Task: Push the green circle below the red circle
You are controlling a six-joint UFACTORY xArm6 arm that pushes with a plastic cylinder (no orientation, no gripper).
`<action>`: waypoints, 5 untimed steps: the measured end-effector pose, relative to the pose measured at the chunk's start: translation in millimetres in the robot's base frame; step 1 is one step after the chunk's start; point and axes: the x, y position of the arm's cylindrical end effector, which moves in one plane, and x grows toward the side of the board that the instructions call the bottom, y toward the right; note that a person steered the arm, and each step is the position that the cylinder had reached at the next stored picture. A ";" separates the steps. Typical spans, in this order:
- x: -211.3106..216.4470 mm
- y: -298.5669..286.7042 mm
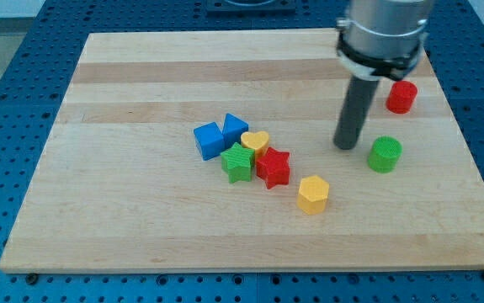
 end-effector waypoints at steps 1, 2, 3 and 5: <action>58.5 -16.3; 101.3 -4.1; 84.9 46.2; 30.3 48.6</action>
